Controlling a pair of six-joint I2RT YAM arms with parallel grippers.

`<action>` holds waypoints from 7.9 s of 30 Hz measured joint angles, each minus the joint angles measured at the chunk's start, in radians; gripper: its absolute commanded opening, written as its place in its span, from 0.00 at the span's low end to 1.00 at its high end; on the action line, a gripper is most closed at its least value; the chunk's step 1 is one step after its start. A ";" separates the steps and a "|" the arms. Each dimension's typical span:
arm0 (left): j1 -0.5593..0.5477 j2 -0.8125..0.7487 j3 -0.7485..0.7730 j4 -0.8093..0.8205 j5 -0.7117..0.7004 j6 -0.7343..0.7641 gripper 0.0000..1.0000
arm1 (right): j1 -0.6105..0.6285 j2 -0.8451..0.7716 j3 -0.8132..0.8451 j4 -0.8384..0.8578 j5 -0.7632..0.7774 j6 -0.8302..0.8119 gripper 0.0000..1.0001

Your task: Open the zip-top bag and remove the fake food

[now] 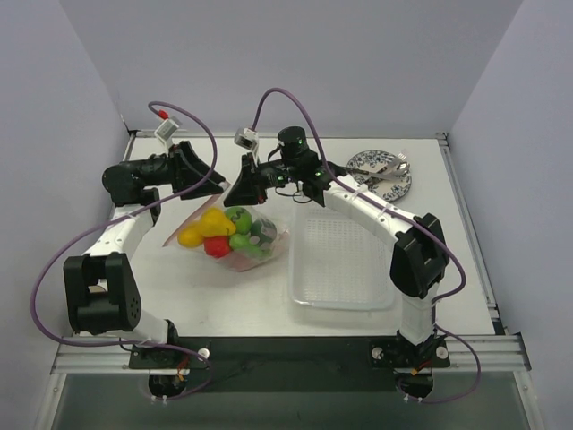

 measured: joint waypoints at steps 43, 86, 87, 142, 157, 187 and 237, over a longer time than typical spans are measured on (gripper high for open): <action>0.031 0.035 0.013 -0.002 -0.004 0.070 0.00 | -0.008 0.030 0.041 0.068 -0.012 0.070 0.00; 0.048 0.002 -0.047 -0.004 0.016 0.046 0.00 | -0.033 0.048 0.062 0.137 -0.080 0.101 0.19; 0.048 0.002 -0.047 -0.004 0.017 0.045 0.00 | -0.033 0.048 0.053 0.129 -0.079 0.098 0.00; 0.517 -0.030 -0.272 0.001 -0.011 0.157 0.00 | -0.183 0.049 -0.054 0.493 0.084 0.404 0.00; 0.622 -0.078 -0.325 0.003 0.010 0.219 0.00 | -0.188 0.124 -0.052 0.517 0.145 0.394 0.00; 0.275 0.686 1.037 -0.015 0.043 -0.388 0.00 | -0.129 0.185 -0.031 0.443 0.334 0.216 0.07; 0.485 -0.167 -0.534 -0.008 -0.010 0.050 0.97 | 0.046 -0.586 -0.582 -0.201 0.894 -0.059 1.00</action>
